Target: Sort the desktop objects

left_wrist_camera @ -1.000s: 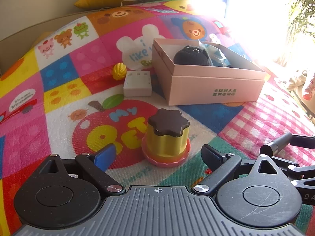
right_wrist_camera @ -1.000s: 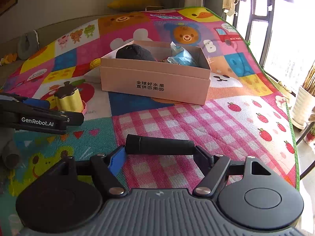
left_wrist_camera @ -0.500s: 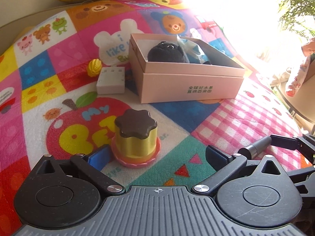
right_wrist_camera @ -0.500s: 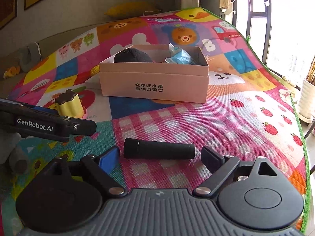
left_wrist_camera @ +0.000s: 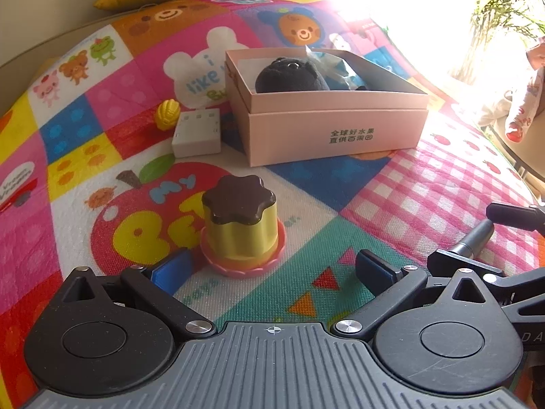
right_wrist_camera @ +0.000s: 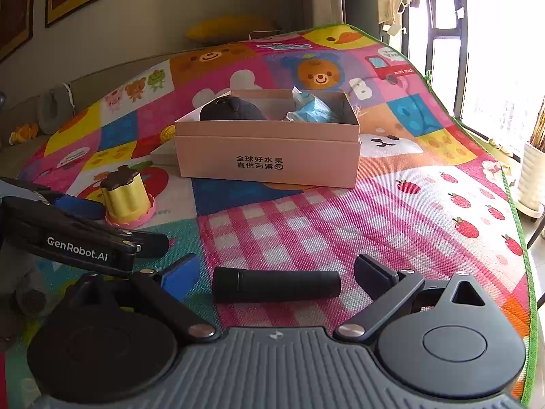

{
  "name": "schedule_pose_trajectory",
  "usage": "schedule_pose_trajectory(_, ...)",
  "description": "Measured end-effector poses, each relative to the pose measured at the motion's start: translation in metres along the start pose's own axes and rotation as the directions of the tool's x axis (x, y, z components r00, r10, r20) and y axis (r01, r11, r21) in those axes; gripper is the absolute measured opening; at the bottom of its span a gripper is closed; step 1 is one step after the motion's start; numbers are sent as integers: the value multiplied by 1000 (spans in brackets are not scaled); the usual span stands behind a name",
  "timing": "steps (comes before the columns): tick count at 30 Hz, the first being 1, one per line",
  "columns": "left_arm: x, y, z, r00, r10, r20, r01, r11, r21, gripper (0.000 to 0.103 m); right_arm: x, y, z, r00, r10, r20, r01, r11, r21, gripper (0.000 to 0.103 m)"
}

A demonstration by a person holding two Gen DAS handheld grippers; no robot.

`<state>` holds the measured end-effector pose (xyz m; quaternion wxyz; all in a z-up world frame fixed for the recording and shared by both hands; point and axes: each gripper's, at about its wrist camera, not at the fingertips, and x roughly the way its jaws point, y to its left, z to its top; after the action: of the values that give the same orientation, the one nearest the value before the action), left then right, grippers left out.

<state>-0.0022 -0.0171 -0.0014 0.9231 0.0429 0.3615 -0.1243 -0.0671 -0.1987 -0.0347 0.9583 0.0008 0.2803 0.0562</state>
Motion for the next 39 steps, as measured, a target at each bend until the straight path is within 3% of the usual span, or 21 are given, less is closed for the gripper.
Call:
schedule_pose_trajectory(5, -19, 14, 5, 1000, -6, 31, 9, 995, -98, 103, -2, 0, -1, 1000, 2, 14, -2, 1000, -1, 98)
schedule_pose_trajectory(9, -35, 18, 18, 989, 99, 112, -88, 991, -97, 103, -3, 0, -1, 1000, 6, 20, -6, 1000, 1, 98)
schedule_pose_trajectory(11, -38, 17, 23, 985, 113, 127, -103, 991, -84, 103, -3, 0, -2, 1000, 5, 24, -5, 1000, 1, 98)
schedule_pose_trajectory(12, -39, 15, 25, 985, 111, 132, -103, 993, -66, 99, -3, 0, -2, 1000, 5, 25, -5, 1000, 2, 98)
schedule_pose_trajectory(15, -35, 3, 26, 989, 89, 116, -90, 996, -1, 73, -3, 0, -2, 1000, 5, 25, -5, 1000, 2, 98)
schedule_pose_trajectory(20, -26, -12, 26, 983, 116, 139, -126, 990, 67, 71, -4, 0, -2, 1000, 5, 29, -5, 1000, 1, 98)
schedule_pose_trajectory(25, -16, -14, 28, 980, 155, 129, -166, 982, 85, 46, -4, 0, -3, 999, 11, 30, -11, 1000, 1, 98)
schedule_pose_trajectory(27, -16, -12, 28, 980, 151, 126, -162, 983, 81, 46, -4, 0, -3, 999, 11, 31, -11, 1000, 2, 98)
schedule_pose_trajectory(30, -21, -9, 30, 988, 112, 111, -118, 992, 50, 46, -4, 0, -3, 999, 12, 32, -12, 1000, 2, 98)
schedule_pose_trajectory(34, -34, -10, 37, 992, -59, 108, 64, 997, -45, 45, -4, 1, -3, 999, 11, 32, -11, 1000, 2, 98)
schedule_pose_trajectory(39, -21, 5, 38, 980, -194, 41, 198, 950, -242, 46, -4, 0, -3, 999, 12, 33, -12, 1000, 1, 98)
